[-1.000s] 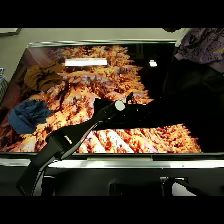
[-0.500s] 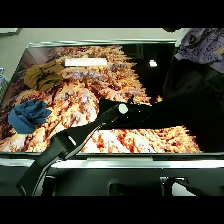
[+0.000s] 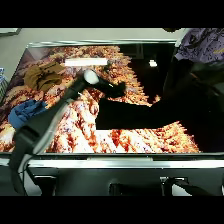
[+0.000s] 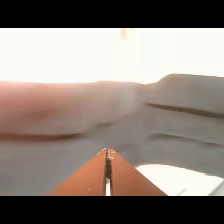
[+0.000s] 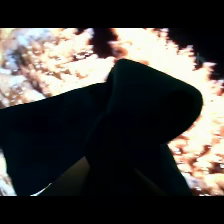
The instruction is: Fold the clothes and pants, and hang the long-sleeved shirts on hangers.
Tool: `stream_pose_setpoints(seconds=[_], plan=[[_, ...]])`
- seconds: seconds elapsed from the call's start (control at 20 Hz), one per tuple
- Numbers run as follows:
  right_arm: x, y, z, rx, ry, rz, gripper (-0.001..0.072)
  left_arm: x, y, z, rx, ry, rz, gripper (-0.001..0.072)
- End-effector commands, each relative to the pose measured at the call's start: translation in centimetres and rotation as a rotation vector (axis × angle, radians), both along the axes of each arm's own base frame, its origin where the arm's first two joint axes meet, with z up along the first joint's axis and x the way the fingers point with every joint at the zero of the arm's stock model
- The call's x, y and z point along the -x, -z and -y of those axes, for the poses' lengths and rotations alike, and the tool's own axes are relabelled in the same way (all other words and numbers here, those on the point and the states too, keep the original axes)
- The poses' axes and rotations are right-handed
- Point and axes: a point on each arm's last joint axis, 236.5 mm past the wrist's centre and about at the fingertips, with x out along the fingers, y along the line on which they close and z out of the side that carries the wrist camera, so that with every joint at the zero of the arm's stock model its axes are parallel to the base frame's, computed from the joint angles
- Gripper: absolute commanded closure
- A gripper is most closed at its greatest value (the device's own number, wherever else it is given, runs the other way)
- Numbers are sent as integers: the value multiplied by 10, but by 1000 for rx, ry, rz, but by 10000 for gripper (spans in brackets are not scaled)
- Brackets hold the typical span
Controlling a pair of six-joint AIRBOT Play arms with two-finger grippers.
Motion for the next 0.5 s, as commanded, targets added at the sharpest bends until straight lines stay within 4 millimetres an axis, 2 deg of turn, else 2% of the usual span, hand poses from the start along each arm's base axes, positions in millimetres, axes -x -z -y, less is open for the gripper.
stream_pose_setpoints(seconds=[0.0,0.1,0.25,0.35,0.45], plan=[[-15,3,-70,-41,-25,27,683,-13,-44,-139,-287,-34,90,689],[-19,15,-116,-67,-71,13,683,-14,-73,-190,-332,-67,128,689],[-23,40,-179,-89,-127,-11,683,-13,-106,-245,-339,-162,150,689],[-25,59,-213,-96,-155,-26,683,-13,-121,-269,-339,-214,165,688],[-25,80,-239,-99,-173,-54,683,-12,-130,-286,-339,-250,176,688]])
